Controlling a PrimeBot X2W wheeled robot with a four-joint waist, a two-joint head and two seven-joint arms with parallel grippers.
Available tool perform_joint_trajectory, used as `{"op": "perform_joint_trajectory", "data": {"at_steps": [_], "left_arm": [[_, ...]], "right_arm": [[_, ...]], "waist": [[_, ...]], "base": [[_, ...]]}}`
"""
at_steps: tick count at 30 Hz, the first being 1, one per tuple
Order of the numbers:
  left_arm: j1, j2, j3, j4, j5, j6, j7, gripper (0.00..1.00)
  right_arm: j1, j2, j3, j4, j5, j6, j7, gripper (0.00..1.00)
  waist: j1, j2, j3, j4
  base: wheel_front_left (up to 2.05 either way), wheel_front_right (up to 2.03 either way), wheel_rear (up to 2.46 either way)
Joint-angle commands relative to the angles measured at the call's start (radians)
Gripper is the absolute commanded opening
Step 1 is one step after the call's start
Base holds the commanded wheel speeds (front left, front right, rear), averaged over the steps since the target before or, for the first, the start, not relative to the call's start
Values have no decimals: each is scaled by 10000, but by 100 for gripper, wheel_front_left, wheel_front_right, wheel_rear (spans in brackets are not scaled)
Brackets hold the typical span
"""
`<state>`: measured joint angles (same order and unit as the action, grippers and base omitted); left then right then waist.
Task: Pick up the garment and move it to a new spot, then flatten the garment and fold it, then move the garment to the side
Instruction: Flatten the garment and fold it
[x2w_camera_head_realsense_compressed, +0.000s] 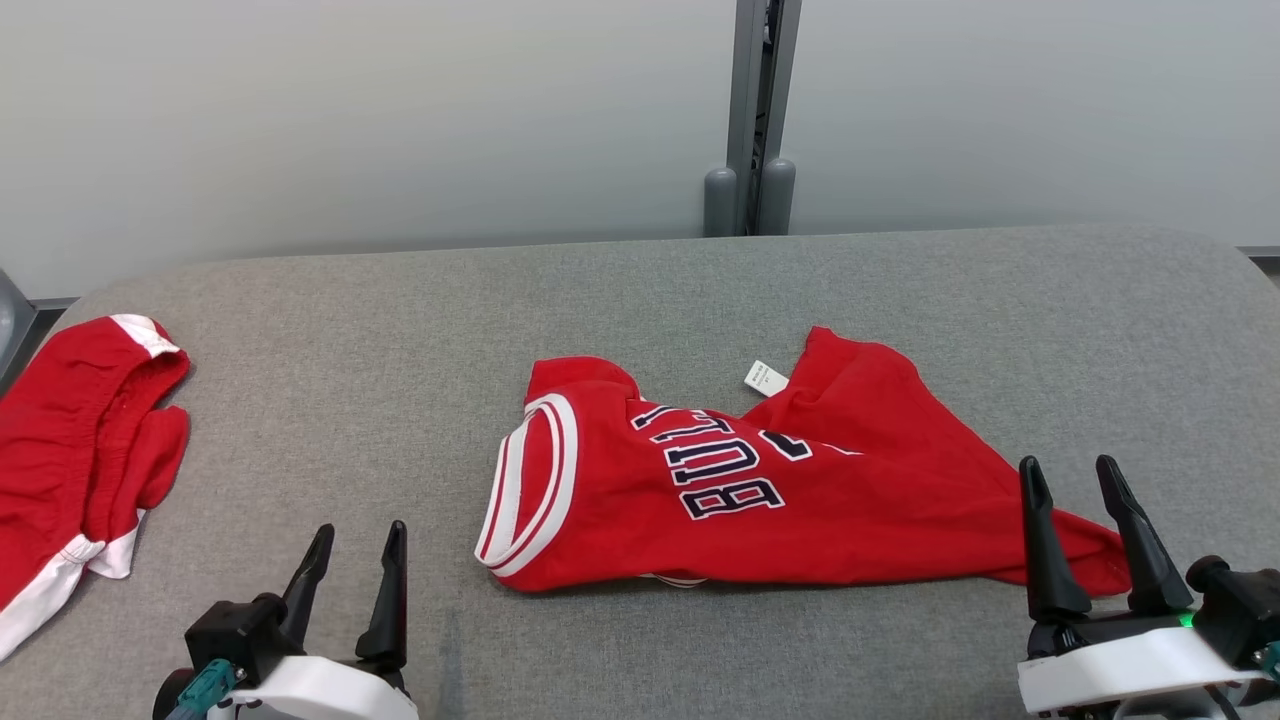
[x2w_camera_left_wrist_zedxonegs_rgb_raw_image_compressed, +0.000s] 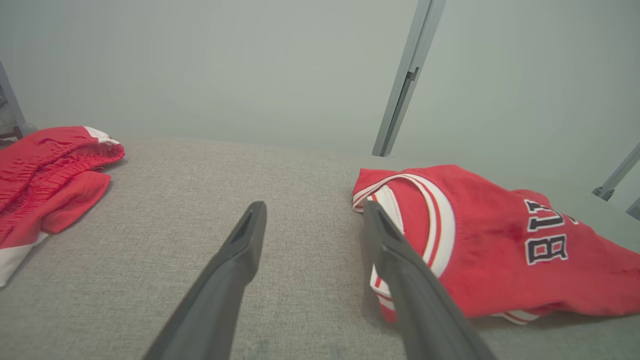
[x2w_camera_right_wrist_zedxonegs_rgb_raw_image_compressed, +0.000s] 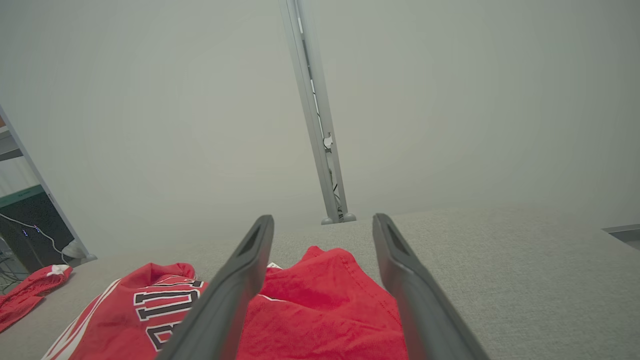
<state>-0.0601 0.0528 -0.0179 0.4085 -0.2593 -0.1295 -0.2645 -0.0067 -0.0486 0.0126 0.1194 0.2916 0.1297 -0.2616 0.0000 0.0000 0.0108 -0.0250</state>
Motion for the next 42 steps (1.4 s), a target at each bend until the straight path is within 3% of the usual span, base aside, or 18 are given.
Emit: {"op": "perform_joint_trajectory", "data": {"at_steps": [1, 12, 21, 36, 37, 38, 40, 42], "left_arm": [[-11, 39, -30, 72, -90, -21, -20, 100], [-249, 249, -1178, 1225, -858, -21, 419, 100], [-795, 598, -2892, 2100, -2257, -21, 2061, 100], [-1795, 1228, -3438, 2430, -4114, -21, 2964, 100], [-1814, 1230, -3498, 2325, -4229, -21, 2926, 80], [-1811, 1270, -3546, 2259, -4297, -21, 2890, 42], [-1779, 1410, -3647, 2146, -4414, -21, 2809, 0], [-1773, 1503, -3767, 1955, -4542, -21, 2785, 0]], "right_arm": [[-32, -41, 22, 52, 22, 20, -28, 100], [-134, -41, 18, 97, 22, 20, -28, 100], [-246, -45, 172, 187, 62, 20, -28, 100], [-416, -45, 383, 243, 87, 20, -27, 100], [-427, -45, 378, 238, 104, 20, -28, 100], [-438, -45, 381, 227, 120, 20, -28, 100], [-445, -45, 342, 193, 160, 20, -28, 100], [-451, -45, 303, 152, 184, 20, -28, 100]], "waist": [[0, 0, 3, 1], [0, 0, 21, -107], [0, 0, 123, -461], [0, 0, 459, -1392], [0, 0, 484, -1427], [0, 0, 508, -1456], [0, 0, 569, -1490], [0, 0, 625, -1488]], "base": [[0, 0, 0], [0, 0, 0], [0, 0, 0], [0, 0, 0], [0, 0, 0], [0, 0, 0], [0, 0, 0], [0, 0, 0]]}}
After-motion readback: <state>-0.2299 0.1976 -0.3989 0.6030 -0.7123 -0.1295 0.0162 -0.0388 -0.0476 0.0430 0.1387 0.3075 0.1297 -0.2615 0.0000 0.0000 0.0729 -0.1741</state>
